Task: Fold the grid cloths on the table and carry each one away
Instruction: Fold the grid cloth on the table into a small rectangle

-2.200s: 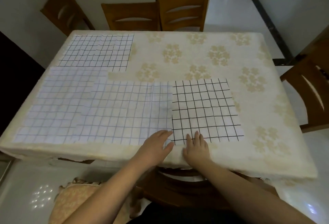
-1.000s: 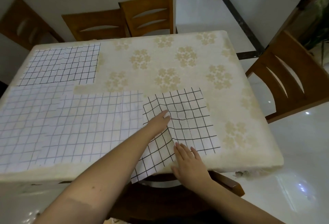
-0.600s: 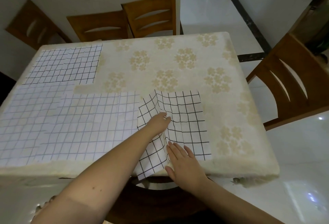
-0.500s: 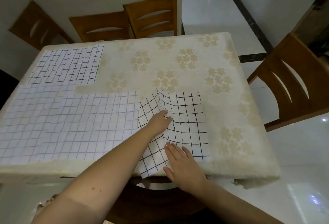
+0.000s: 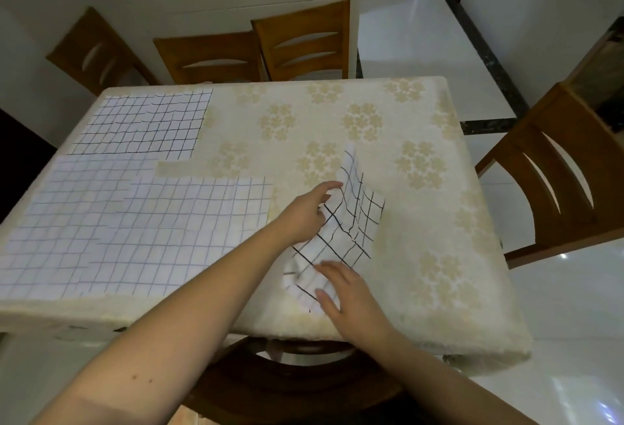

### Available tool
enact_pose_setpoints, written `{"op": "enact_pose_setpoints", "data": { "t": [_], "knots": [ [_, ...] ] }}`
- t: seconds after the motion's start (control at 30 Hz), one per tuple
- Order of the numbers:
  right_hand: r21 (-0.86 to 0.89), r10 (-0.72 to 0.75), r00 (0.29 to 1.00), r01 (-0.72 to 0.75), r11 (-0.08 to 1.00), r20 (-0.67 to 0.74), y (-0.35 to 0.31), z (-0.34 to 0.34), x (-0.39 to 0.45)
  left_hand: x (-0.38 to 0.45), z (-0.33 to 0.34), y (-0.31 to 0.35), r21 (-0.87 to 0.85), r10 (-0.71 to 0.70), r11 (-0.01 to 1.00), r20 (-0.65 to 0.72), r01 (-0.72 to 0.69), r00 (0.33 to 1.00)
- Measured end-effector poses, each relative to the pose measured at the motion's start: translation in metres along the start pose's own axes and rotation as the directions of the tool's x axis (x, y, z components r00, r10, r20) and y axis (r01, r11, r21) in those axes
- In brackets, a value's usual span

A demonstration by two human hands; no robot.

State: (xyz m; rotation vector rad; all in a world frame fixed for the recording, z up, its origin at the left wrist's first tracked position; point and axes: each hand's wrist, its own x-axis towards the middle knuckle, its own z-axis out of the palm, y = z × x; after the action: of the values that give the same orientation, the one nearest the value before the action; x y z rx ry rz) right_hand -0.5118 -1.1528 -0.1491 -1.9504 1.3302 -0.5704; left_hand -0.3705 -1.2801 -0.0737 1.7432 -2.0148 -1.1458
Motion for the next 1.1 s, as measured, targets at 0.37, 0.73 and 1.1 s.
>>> {"op": "enact_pose_setpoints", "data": {
  "t": [0.37, 0.73, 1.1],
  "knots": [
    [0.791, 0.685, 0.723, -0.470, 0.392, 0.090, 0.031, -0.032, 0.024, -0.038, -0.062, -0.003, -0.477, 0.037, 0.876, -0.088, -0.074, 0.995],
    [0.875, 0.406, 0.790, -0.482, -0.050, 0.459, 0.052, 0.011, 0.028, -0.071, -0.046, -0.075, -0.726, -0.225, 0.682, -0.096, 0.086, 0.970],
    [0.858, 0.654, 0.704, -0.488, 0.161, 0.277, 0.053, 0.007, 0.037, -0.080, -0.003, -0.167, -0.707, -0.449, 0.637, -0.016, 0.307, 0.893]
  ]
}}
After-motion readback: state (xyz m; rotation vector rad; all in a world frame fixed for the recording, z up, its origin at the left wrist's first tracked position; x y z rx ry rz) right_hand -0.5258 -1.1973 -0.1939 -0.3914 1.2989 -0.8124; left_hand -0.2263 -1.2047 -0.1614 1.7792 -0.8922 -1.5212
